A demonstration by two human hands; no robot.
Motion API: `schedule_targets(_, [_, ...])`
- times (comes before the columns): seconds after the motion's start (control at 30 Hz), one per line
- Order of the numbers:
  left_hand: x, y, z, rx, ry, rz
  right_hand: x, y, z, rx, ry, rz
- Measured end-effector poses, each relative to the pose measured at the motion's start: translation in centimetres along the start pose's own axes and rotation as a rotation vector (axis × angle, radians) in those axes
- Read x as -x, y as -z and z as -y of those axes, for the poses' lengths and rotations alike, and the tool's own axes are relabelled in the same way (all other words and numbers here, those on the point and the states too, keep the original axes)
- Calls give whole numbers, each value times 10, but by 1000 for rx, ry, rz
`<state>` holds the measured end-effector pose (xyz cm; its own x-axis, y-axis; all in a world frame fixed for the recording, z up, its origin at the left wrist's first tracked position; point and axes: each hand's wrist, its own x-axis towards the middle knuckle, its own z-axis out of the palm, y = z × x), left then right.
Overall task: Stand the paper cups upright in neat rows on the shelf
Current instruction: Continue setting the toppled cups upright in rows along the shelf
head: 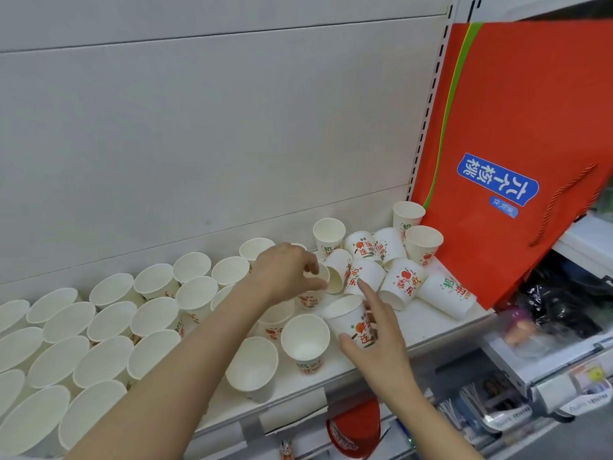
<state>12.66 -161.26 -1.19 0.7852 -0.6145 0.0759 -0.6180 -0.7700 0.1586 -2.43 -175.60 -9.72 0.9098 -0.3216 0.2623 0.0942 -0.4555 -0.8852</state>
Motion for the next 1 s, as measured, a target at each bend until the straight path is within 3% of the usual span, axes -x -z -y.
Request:
schedule_targets(0.17, [-22, 10, -21, -6, -50, -33, -4, -10, -11, 74, 127, 1])
schedule_targets(0.33, [-58, -6, -54, -62, -172, 118, -1, -2, -10, 284, 257, 98])
schedule_targets(0.4, [-69, -17, -66, -153, -221, 206, -6, 22, -10, 327, 291, 10])
schedule_targets(0.47, [-76, -28, -72, -226, -239, 245, -20, 55, -21, 412, 350, -178])
schedule_targets(0.57, [-78, -35, -70, -197, -231, 244, -55, 105, -48, 578, 215, -364])
schedule_targets(0.67, [-75, -32, -66, -22, -200, 237, -79, 127, -76, 724, 26, -282])
schedule_targets(0.8, [-61, -22, -62, 138, -109, 148, -92, 132, -93, 844, -1, -212])
schedule_targets(1.0, [-28, -24, -61, -48, -127, 45, -99, 129, -94, 870, -24, -209])
